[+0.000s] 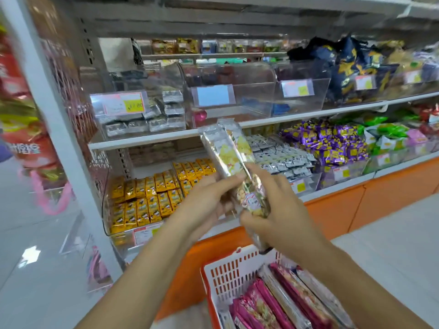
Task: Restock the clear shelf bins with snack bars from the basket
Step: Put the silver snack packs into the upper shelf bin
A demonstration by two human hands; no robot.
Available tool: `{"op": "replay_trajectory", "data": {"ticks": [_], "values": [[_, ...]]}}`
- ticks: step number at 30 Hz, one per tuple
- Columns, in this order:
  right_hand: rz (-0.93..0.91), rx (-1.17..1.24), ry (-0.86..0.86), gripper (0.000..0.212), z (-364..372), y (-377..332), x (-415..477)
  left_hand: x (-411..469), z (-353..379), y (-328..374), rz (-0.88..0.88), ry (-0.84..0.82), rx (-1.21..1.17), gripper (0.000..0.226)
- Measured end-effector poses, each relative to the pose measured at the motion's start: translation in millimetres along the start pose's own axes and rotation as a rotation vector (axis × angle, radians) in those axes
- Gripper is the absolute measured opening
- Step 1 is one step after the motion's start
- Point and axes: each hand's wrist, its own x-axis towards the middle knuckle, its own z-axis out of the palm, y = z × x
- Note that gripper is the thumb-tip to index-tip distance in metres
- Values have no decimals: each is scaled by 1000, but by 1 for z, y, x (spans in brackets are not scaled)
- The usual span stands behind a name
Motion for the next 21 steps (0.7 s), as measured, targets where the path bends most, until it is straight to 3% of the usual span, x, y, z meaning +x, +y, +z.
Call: {"op": "replay_trajectory", "data": {"ticks": [4, 6, 8, 11, 13, 16, 21], "values": [[105, 438, -114, 57, -34, -23, 46, -2, -16, 44, 102, -39, 210, 24], [120, 515, -168, 46, -49, -38, 73, 0, -28, 66, 181, 44, 394, 20], [93, 560, -231, 35, -63, -55, 101, 6, -46, 87, 313, 245, 679, 13], [-3, 462, -325, 31, -76, -83, 145, 13, -87, 116, 484, 574, 1192, 29], [61, 401, -391, 21, -77, -101, 176, 17, -119, 129, 519, 675, 1368, 44], [97, 239, -423, 19, -70, -131, 223, 25, -156, 139, 512, 714, 1535, 55], [61, -43, -447, 26, -34, -188, 289, 29, -181, 149, 524, 639, 1680, 48]]}}
